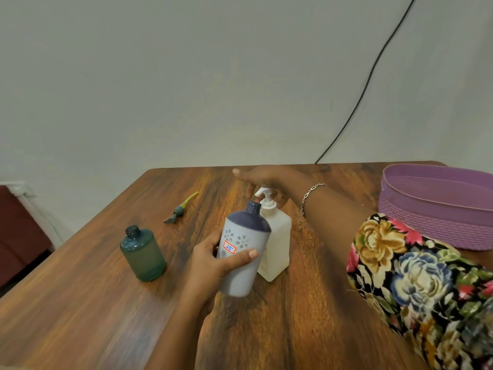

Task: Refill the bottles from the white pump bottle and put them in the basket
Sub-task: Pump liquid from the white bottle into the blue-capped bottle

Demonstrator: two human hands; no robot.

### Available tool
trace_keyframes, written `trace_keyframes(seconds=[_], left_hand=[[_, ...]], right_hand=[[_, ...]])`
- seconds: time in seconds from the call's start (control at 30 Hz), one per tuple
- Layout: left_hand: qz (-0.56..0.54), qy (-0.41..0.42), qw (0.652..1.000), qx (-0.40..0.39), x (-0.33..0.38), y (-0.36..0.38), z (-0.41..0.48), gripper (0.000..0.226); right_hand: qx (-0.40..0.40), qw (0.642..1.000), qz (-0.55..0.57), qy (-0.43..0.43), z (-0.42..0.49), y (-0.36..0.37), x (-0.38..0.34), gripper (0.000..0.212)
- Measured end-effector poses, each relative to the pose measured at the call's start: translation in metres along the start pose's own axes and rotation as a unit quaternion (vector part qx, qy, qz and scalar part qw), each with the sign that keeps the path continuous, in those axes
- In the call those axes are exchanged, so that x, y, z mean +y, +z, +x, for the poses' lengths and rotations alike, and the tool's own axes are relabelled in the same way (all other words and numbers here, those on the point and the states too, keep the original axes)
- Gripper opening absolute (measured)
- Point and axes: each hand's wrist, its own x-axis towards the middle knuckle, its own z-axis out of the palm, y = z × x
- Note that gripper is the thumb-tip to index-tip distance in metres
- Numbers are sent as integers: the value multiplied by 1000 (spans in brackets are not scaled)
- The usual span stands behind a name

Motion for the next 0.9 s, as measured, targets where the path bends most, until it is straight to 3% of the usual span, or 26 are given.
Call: trace_keyframes(seconds=[0.4, 0.57, 0.8, 0.9], left_hand=[[-15, 0, 1000, 10, -3, -1, -3, 73], [-22, 0, 1000, 5, -3, 1, 0, 73], [-15, -10, 1000, -2, -3, -2, 1, 77], [-14, -9, 1000, 2, -1, -4, 3, 74]], right_hand=[[13, 999, -40, -31, -6, 7, -3, 62], [26, 993, -113, -13, -2, 13, -1, 60], [-27, 999, -42, -6, -6, 3, -6, 68], [-14, 999, -48, -21, -6, 4, -7, 65]])
